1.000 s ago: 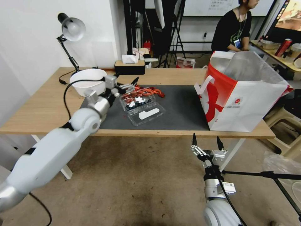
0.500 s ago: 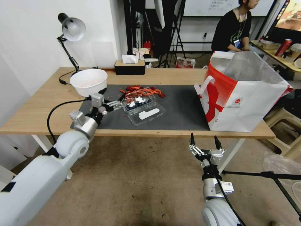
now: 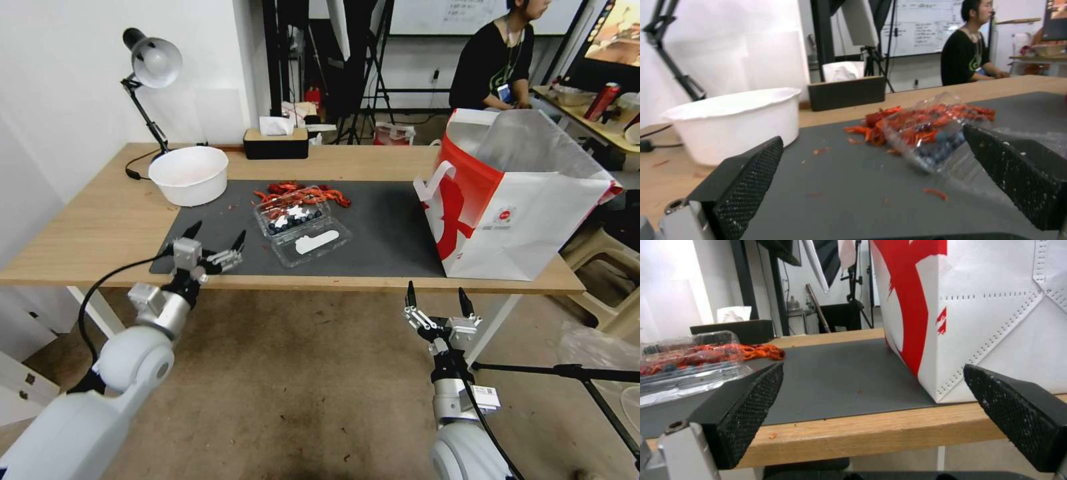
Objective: Pick up the trash from the table and place it into the takeout bag.
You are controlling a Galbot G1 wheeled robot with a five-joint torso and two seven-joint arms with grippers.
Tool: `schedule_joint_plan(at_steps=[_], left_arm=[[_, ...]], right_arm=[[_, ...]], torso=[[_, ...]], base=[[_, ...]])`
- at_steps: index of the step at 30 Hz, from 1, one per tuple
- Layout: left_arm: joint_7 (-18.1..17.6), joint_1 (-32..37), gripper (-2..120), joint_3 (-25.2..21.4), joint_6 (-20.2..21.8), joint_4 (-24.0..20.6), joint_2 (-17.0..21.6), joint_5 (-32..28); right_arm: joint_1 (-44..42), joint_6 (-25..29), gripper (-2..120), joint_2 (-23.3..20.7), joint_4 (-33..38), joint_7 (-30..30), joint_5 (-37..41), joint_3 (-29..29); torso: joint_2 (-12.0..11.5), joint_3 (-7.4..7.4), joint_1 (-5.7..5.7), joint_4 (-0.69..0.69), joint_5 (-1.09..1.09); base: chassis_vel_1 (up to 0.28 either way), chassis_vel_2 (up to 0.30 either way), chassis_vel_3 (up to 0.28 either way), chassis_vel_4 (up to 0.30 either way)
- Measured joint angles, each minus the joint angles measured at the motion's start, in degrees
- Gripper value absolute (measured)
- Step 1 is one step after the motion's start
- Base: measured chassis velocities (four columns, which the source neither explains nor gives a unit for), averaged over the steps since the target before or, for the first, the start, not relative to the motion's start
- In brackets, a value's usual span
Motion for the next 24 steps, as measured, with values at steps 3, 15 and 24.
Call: schedule_joint_plan(at_steps=[3,15,24], left_arm=[[0.5,2.1,100,-1.3,-0.7,-0.3,-1.0,1.1],[2.1,9.7,100,-5.2,-4.2,-0.4,-5.7,4.8],[2.8,11.8,100,-6.2,-6.4,0.9,-8.2,5.5]], right_arm=[[0.0,0.1,100,0.0,0.0,0.0,0.0,0.0],[0.1,0.2,100,0.0,-0.1,-0.2,0.1,-0.4],[0.3,0.2,100,-0.3,-0.3,-0.2,0.2,-0.6]], torso=[[0.0,0.0,0.0,0.0,0.0],[0.0,0.0,0.0,0.0,0.0],[0.0,0.01,0.0,0.0,0.0]], base=[[0.0,0.0,0.0,0.0],[0.0,0.0,0.0,0.0],[0.0,0.0,0.0,0.0]])
